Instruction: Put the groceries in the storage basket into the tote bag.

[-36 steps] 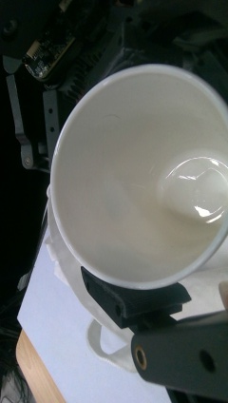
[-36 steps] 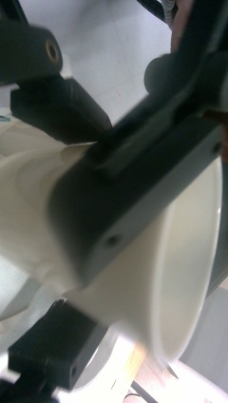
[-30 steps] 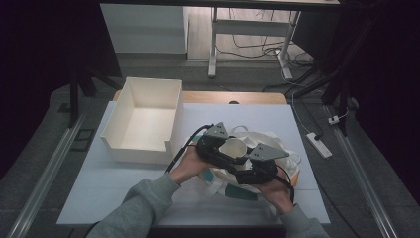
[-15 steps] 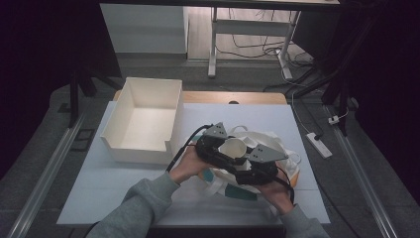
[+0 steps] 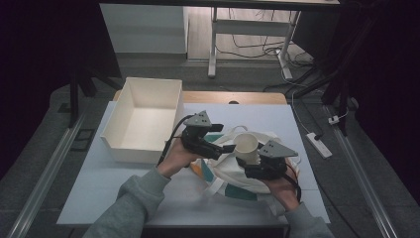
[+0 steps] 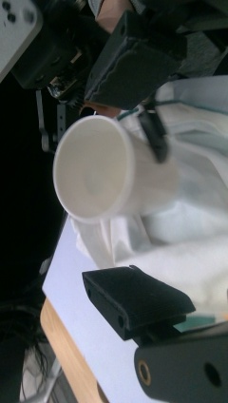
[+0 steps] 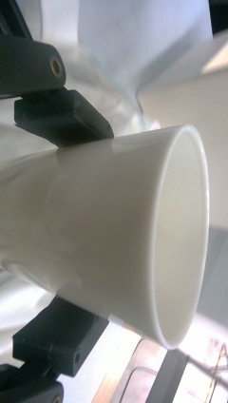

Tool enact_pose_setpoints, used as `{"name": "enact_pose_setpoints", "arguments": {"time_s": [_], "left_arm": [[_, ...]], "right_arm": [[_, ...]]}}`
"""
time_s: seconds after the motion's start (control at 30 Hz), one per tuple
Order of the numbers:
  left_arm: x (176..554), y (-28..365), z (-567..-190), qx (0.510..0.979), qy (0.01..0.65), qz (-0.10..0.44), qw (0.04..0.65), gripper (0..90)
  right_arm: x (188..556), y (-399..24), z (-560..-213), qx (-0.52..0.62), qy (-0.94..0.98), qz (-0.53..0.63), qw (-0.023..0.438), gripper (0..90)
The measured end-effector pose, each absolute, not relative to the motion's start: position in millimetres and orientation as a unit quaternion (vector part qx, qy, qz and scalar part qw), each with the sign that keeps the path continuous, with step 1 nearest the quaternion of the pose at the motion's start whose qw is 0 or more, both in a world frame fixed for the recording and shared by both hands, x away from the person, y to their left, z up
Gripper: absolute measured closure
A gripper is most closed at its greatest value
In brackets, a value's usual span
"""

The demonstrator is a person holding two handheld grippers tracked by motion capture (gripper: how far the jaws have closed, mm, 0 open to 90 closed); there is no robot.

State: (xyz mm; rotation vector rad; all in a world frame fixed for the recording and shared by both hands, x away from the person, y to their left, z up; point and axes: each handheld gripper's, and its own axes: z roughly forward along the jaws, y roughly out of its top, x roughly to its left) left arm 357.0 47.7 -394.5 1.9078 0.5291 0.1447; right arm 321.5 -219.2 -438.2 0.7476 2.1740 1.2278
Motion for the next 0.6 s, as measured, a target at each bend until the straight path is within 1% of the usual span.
{"name": "enact_pose_setpoints", "arguments": {"time_s": [0.1, 0.23, 0.6], "left_arm": [[361.5, 56.0, -394.7, 0.806, 0.237, 0.069, 0.539, 15.5], [368.1, 64.7, -396.3, 0.805, 0.252, 0.071, 0.532, 15.7], [374.9, 75.5, -397.7, 0.804, 0.265, 0.076, 0.526, 16.4]], "right_arm": [[326.1, -227.4, -441.0, 0.296, 0.798, 0.451, 0.270, 22.2], [333.6, -232.3, -449.1, 0.313, 0.796, 0.445, 0.266, 22.2], [354.6, -209.2, -475.3, 0.315, 0.814, 0.425, 0.240, 22.3]]}}
